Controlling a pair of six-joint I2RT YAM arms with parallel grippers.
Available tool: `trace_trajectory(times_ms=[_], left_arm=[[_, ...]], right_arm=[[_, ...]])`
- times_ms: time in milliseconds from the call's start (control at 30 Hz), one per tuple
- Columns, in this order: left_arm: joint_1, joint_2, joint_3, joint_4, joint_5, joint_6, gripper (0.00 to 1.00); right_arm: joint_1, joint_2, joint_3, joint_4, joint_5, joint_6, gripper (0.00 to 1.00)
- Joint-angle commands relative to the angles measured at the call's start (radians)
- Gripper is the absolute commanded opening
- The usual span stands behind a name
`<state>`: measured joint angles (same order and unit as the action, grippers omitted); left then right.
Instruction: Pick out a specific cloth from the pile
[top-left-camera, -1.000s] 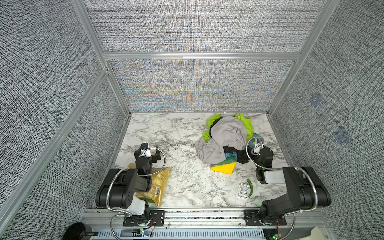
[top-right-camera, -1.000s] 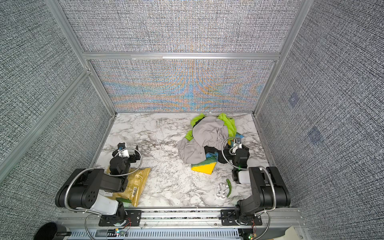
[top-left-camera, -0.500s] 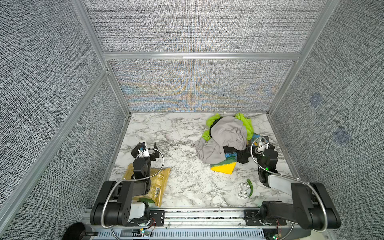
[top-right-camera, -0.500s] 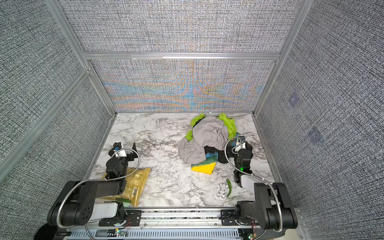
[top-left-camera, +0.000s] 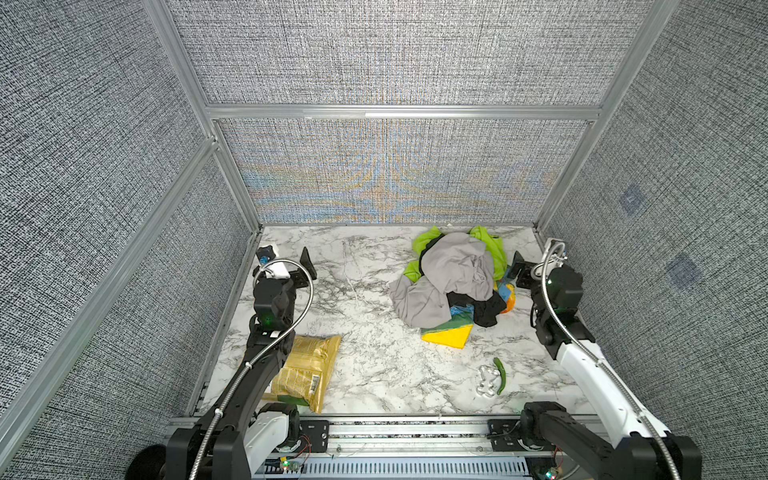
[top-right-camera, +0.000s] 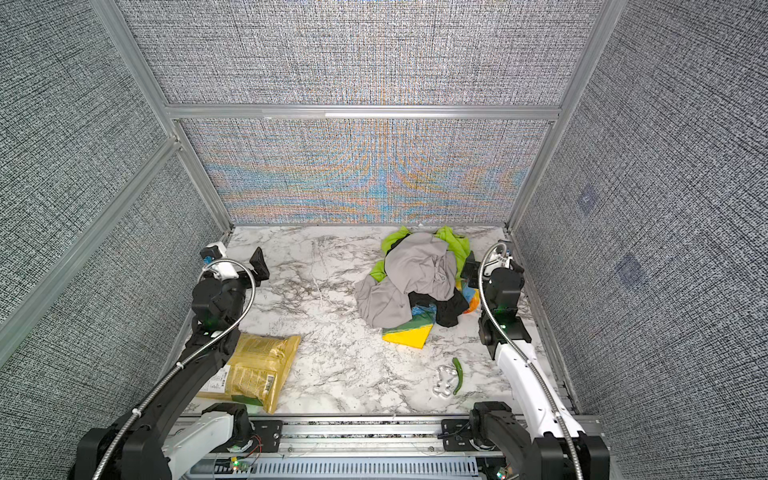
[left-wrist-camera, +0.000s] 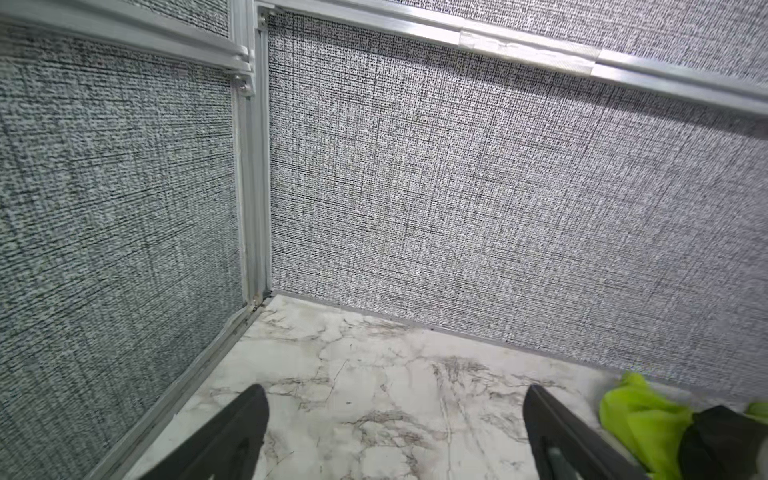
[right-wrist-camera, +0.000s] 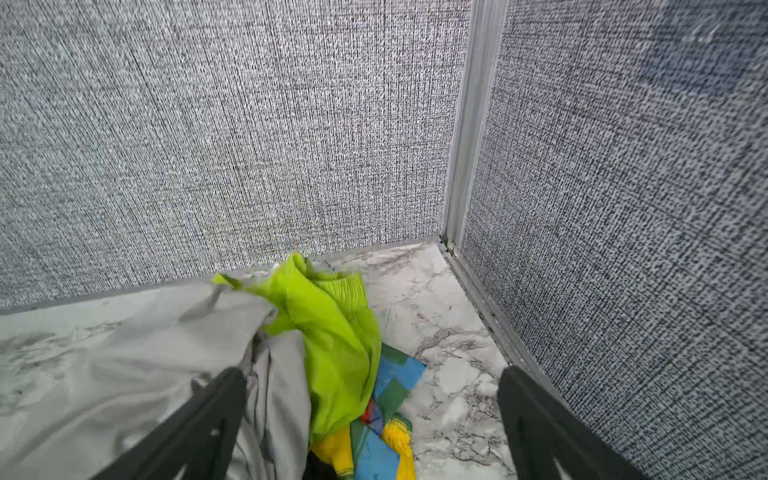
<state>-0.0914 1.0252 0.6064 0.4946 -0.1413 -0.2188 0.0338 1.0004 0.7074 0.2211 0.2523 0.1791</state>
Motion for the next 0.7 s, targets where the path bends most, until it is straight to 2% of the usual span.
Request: trace_trajectory(times_ms=[0,133,233,300,367,467,667], left_arm=[[-0.016,0.016,0.107,-0.209,0.127,-0.088,0.99],[-0.057,0.088,0.278,-0.324,0.284,-0.115,0.99],[-0.118,0.161,0.401,-0.413,0.401,-0.068,0.99],[-0.163,0.197,0.441,-0.447,0.474,-0.021,0.99],[-0.190,0.221,0.448,-0.449,0.551,0.016,0.99],[-0.208,0.238,0.428,-0.447,0.601,0.033,0.99],[-0.227,0.238,0.404,-0.428,0.707,0.030,0.99]], right_arm=[[0.002,-0.007,0.084,-0.197,0.009,0.062,0.99],[0.002,-0.002,0.148,-0.277,-0.042,0.107,0.99],[0.002,0.012,0.179,-0.345,-0.048,0.169,0.99],[0.002,0.020,0.178,-0.362,-0.097,0.174,0.99],[0.002,0.030,0.173,-0.382,-0.110,0.195,0.99],[0.002,0.036,0.168,-0.419,-0.124,0.219,0.99],[0.021,0.050,0.134,-0.449,-0.246,0.261,0.99]])
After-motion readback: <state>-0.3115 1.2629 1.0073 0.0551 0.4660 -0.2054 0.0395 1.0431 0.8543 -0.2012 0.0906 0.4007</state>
